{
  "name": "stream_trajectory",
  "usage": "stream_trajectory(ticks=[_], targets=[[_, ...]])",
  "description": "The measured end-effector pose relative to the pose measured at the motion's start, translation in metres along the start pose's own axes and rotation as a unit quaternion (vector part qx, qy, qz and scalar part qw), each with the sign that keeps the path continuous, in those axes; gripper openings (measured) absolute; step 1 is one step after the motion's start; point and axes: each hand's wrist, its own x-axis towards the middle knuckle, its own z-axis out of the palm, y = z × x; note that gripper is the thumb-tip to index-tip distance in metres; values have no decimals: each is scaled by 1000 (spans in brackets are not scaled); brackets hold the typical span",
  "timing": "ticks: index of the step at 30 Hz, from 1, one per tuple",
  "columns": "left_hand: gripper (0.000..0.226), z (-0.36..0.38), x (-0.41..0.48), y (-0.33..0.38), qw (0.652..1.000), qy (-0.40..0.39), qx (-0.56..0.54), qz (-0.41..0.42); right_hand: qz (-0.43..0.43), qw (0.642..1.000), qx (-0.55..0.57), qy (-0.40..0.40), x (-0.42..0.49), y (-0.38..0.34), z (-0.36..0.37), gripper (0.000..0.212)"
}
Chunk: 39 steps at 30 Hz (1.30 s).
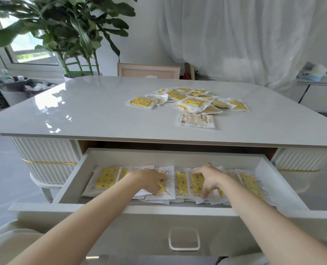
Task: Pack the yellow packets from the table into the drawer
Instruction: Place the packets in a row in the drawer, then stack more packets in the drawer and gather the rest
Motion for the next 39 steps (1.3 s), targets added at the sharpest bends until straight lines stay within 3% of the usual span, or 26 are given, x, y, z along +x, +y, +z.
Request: stream_trajectory(ticks=[6,11,16,23,28,39], targets=[[52,-4,-11,-3,999,15,-45,21,-17,998,17,52,1,-3,6,62],[48,-12,-26,-2,991,100,-83,23,-55,993,13,102,-16,-15,-8,45],[42,-23,-51,3,976,169,-135,38,-107,987,60,103,-44,-34,-41,32],[37,-63,-90,7,951,255,-165,56,-122,964,150,185,-80,-38,-90,24],[36,-103,-99,6,940,309,-137,48,-102,945,159,267,-83,-31,-120,31],[52,-153,-29,4,941,309,-135,25,-70,939,153,299,-20,-28,-162,44]])
